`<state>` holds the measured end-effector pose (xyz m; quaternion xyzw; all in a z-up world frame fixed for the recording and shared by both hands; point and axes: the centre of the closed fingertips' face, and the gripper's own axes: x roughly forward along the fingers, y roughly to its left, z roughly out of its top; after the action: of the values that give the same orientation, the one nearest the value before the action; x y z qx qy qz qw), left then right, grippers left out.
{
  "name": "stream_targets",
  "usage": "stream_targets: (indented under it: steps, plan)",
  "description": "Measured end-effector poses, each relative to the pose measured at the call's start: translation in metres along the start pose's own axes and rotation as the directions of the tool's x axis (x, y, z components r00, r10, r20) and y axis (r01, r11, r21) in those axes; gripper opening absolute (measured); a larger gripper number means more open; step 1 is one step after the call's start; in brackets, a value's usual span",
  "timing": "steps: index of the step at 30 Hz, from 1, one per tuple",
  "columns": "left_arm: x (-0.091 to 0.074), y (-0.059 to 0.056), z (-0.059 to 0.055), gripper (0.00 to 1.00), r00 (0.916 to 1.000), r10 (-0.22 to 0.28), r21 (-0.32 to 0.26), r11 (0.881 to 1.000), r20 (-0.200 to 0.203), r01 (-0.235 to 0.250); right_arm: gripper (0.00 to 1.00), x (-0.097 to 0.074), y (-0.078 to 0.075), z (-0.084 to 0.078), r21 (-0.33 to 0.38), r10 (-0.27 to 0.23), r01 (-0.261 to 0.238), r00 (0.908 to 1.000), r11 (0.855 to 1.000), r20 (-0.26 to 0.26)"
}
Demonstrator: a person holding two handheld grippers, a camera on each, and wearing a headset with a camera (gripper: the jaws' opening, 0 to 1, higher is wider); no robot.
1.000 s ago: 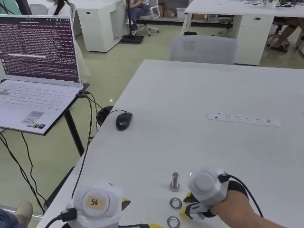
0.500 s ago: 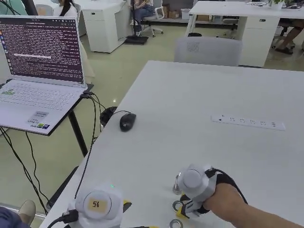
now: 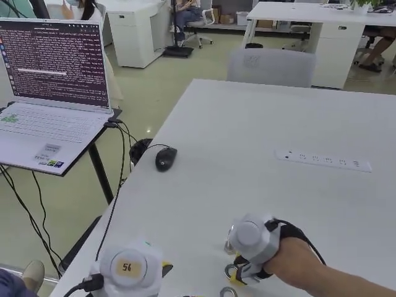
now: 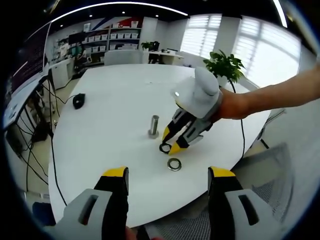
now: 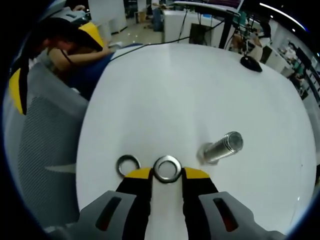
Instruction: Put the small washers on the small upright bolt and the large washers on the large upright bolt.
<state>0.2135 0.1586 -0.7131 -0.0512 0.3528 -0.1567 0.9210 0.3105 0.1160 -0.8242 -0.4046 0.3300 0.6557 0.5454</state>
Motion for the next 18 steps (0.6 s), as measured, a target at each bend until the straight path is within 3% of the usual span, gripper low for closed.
stream_targets:
  steps: [18]
  plan:
    - [-0.0021,0.0034,-0.0022,0.64,1.0,0.008,-0.007,1.0,0.001,-0.008,0.23,-0.0089,-0.0026,-0.0048,0.025,-0.003,0.003,0.9999,1.0,0.015]
